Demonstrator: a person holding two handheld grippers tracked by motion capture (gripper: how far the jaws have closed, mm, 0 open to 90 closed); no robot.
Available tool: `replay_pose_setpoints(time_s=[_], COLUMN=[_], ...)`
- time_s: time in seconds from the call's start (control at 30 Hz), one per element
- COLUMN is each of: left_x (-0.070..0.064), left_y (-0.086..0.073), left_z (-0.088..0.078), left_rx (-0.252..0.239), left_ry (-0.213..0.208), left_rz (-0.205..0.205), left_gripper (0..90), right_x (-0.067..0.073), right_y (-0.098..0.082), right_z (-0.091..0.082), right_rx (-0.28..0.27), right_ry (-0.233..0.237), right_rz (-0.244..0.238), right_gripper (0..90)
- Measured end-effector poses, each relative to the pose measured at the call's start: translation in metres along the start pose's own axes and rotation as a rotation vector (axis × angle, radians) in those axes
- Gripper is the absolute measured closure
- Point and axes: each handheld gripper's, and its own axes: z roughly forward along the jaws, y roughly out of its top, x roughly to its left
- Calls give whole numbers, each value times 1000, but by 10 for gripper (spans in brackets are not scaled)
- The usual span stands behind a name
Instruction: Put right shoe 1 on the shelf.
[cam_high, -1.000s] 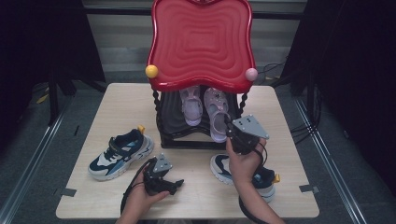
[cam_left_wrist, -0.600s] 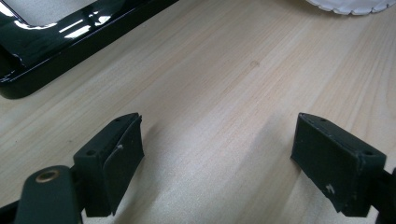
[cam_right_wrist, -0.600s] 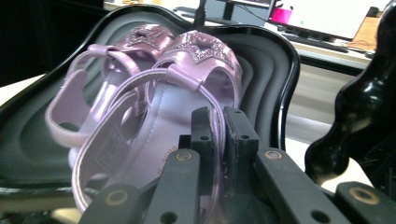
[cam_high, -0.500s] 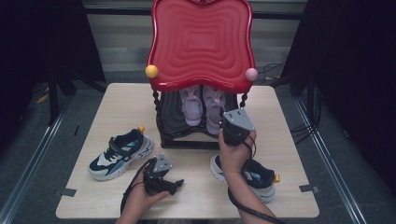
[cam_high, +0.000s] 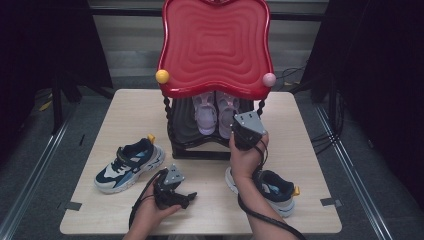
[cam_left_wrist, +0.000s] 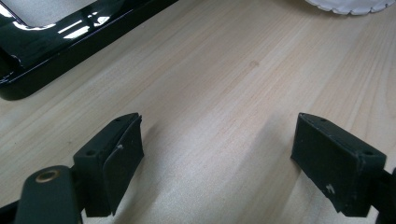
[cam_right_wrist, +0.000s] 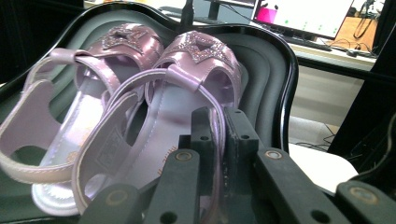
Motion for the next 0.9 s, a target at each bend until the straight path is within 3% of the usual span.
replay_pose_setpoints(time_s=[0.13, 0.9], left_x=[0, 0], left_y=[0, 0], left_z=[0, 1], left_rx=[1, -8], left_ry=[-4, -14], left_rz=[-1, -8], left_gripper=[158, 156], right_x=[-1, 5], right_y=[-1, -2], right_z=[5, 24], right_rx=[3, 18], right_ry=[-14, -26], right_rz=[19, -10], right_gripper=[831, 830])
